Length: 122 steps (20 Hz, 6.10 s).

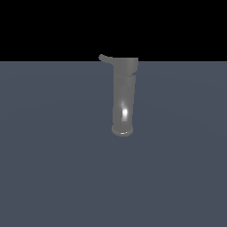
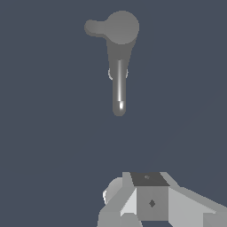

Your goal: Turn on the faucet by rotating a designated handle.

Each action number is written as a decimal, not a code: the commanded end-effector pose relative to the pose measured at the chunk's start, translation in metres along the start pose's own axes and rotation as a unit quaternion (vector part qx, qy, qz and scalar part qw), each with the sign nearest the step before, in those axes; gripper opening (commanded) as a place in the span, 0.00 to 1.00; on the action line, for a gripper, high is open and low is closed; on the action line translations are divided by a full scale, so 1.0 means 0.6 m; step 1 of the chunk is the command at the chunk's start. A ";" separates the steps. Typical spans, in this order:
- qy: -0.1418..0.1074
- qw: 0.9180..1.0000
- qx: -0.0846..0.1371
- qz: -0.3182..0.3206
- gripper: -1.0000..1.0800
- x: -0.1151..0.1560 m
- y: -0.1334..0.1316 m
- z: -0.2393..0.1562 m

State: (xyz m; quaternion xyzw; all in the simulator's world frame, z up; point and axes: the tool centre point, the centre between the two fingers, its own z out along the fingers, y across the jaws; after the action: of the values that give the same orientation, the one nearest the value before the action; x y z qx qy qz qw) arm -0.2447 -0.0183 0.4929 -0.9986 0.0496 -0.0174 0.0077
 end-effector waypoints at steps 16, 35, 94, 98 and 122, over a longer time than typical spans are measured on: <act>-0.006 1.000 0.019 0.006 0.00 0.014 0.013 0.010; -0.030 0.986 0.059 0.153 0.00 0.125 -0.004 0.042; -0.006 0.700 -0.018 0.714 0.00 0.510 -0.113 0.346; -0.006 0.700 -0.018 0.714 0.00 0.509 -0.113 0.346; -0.006 0.700 -0.018 0.714 0.00 0.413 -0.142 0.343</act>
State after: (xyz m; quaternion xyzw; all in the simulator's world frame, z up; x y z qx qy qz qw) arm 0.0248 0.0444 0.2969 -0.6647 0.7471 -0.0019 0.0031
